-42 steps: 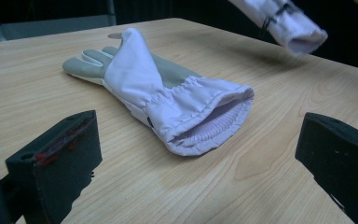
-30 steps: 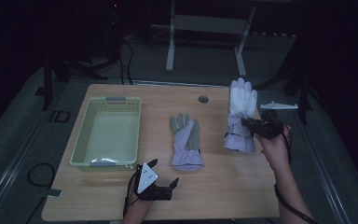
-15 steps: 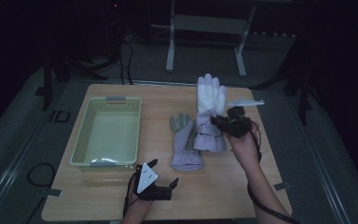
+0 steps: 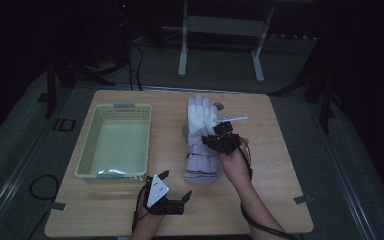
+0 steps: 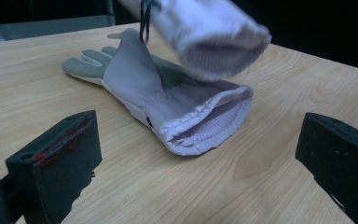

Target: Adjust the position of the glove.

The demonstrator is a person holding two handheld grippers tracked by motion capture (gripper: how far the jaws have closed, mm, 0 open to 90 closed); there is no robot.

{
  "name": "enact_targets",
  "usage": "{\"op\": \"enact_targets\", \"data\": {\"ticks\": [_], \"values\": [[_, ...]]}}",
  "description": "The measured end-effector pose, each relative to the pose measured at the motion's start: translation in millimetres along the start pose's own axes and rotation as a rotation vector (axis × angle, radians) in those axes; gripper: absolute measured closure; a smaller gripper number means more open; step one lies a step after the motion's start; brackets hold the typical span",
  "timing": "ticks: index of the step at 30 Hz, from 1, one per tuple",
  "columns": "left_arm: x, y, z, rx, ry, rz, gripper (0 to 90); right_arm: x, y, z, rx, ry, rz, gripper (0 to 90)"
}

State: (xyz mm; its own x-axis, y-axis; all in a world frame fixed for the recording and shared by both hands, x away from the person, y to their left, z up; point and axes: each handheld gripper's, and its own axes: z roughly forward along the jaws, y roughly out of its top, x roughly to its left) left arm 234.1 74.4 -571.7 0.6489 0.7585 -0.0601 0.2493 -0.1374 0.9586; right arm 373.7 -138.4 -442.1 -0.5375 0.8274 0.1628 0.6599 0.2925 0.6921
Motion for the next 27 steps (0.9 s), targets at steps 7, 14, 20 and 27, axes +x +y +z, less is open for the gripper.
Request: {"op": "enact_targets", "data": {"ticks": [7,14,20,27], "values": [[0.5,0.0,-0.2,0.001,-0.001,0.001,0.3,-2.1,-13.0,34.3,0.098,-0.063,-0.025,79.0],[0.6,0.0,-0.2,0.002,-0.003,-0.003,0.3,-11.2,-29.0,59.8,0.153,-0.046,0.015,72.2],[0.8,0.0,-0.2,0.001,-0.005,-0.005,0.3,-18.4,-31.1,54.8,0.153,-0.04,0.013,70.8],[1.1,0.1,-0.1,0.003,-0.005,-0.008,0.3,-35.2,-38.4,42.8,0.145,-0.065,0.041,70.6]]}}
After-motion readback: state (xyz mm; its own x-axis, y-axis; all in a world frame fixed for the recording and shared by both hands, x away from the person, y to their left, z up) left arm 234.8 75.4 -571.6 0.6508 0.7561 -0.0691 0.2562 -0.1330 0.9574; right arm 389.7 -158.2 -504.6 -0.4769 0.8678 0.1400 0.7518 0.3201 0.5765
